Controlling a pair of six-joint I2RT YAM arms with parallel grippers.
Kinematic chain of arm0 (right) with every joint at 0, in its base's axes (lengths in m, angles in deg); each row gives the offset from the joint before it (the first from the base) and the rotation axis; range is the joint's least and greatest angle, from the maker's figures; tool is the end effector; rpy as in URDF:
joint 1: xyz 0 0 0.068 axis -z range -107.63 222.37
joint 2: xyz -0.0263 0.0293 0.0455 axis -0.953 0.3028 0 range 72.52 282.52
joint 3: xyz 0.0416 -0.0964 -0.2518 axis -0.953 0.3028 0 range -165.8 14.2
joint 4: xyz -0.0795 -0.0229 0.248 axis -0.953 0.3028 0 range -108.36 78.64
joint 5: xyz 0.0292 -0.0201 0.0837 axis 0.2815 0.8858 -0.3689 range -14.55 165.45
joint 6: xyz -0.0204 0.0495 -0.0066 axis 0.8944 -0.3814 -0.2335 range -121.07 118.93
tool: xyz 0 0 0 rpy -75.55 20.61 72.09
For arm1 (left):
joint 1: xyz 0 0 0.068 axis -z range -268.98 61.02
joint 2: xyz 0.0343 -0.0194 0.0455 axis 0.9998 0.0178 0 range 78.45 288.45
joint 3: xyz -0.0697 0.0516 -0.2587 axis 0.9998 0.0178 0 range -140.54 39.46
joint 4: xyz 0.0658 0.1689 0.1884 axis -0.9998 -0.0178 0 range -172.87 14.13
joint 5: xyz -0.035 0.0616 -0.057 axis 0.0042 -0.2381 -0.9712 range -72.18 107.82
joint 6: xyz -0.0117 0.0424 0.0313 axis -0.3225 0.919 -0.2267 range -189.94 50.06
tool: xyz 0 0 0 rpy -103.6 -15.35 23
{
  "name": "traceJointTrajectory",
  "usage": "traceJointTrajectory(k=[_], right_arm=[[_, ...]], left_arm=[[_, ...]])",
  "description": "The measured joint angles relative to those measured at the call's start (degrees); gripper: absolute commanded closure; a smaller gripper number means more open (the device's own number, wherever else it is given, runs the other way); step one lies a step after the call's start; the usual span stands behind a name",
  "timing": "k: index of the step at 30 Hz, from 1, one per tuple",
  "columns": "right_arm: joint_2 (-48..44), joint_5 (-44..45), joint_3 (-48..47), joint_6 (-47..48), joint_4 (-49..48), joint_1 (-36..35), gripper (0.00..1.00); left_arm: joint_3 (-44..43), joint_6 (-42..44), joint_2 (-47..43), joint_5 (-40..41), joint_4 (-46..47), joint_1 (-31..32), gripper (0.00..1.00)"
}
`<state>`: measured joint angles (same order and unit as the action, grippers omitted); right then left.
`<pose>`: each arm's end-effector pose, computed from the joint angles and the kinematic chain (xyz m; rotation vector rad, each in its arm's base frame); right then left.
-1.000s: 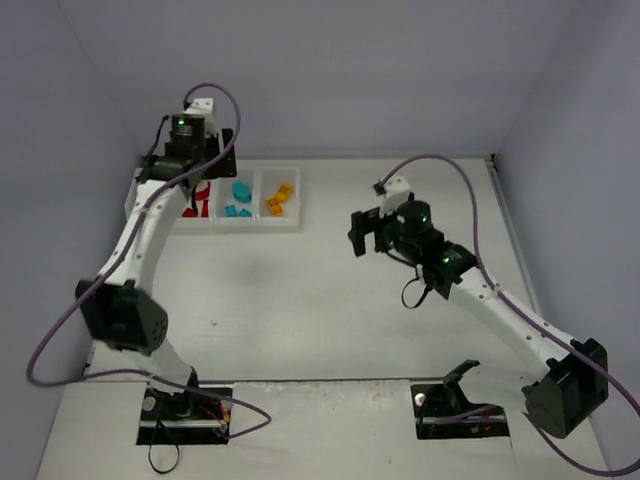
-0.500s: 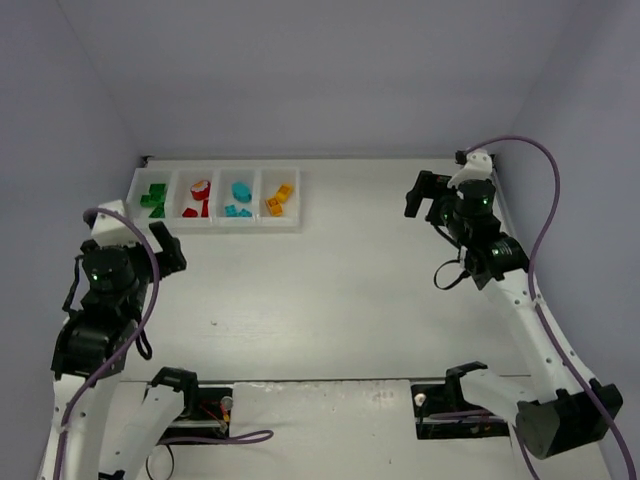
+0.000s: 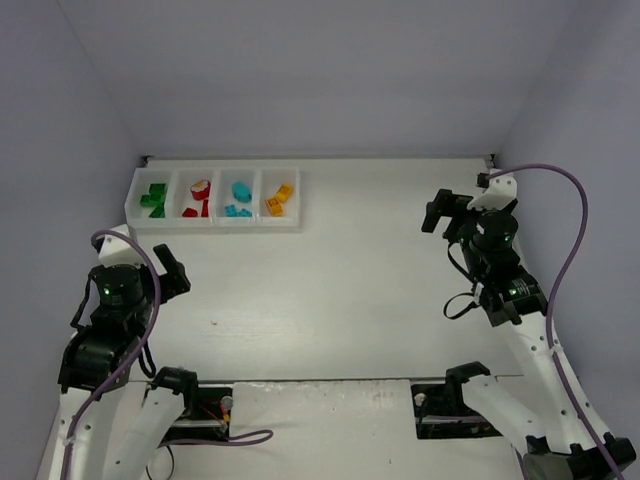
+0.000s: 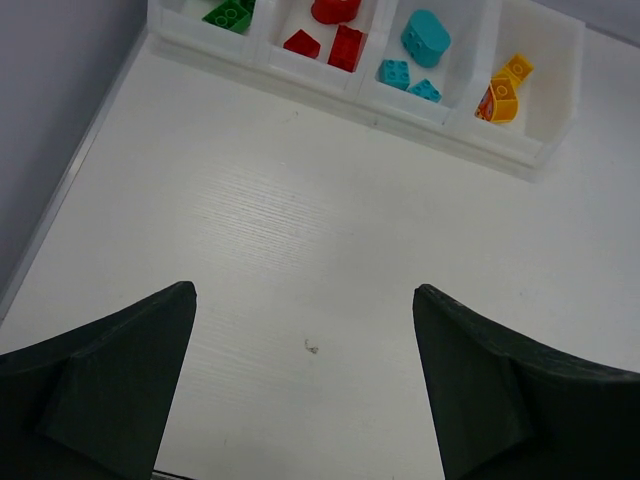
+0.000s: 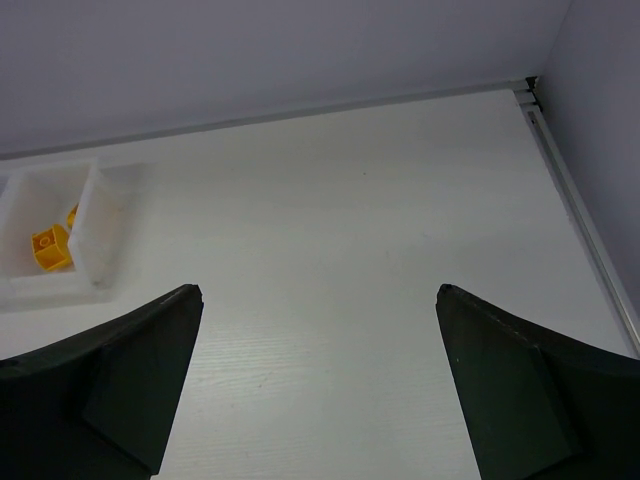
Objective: Sort the legos into containers by color
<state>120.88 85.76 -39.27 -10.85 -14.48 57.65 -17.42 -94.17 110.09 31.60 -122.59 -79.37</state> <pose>0.1875 0.0426 0.3946 0.0757 1.5512 0.1989 0.0924 -0.0070 0.3709 -0.4034 1.8953 -0.1596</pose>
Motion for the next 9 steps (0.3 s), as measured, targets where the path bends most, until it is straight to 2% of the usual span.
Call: traceJointTrajectory(k=[9], right_arm=[[-1.4,0.0,0.2,0.9,-0.7,0.0,0.0]], left_arm=[[2.4,-2.3,-0.3,-0.3,0.8,0.0,0.17]])
